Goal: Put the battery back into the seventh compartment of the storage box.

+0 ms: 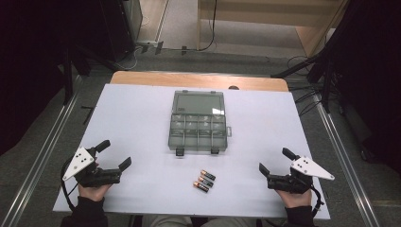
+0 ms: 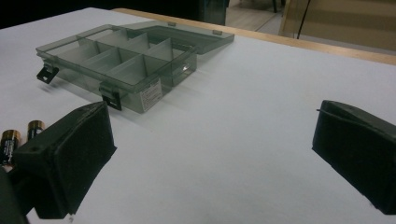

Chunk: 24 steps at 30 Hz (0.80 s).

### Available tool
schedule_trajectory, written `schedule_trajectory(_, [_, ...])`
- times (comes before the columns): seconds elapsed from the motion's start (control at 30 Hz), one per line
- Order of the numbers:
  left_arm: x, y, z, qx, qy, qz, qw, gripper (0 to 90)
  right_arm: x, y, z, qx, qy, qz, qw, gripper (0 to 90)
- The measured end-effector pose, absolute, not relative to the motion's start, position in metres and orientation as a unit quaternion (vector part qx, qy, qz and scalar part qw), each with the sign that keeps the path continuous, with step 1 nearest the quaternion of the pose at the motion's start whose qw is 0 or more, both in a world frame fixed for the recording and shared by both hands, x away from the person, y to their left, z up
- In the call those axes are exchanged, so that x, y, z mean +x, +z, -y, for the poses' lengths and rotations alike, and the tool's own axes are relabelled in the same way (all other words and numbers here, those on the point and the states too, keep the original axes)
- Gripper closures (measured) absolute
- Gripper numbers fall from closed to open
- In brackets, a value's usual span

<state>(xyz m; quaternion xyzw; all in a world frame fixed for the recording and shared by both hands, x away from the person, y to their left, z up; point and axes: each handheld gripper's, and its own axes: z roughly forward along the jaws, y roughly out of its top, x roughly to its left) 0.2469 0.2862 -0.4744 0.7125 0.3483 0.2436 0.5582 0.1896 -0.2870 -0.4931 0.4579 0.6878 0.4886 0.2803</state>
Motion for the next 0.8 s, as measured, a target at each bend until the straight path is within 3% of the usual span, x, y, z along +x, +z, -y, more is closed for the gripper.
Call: schedule_trajectory(0.8, [0.247,-0.475,-0.283,0.718,0.245,-0.346,0.552,0.7,0.195,-0.496,0.272,0.462,0.459,-0.713,0.258,0.0])
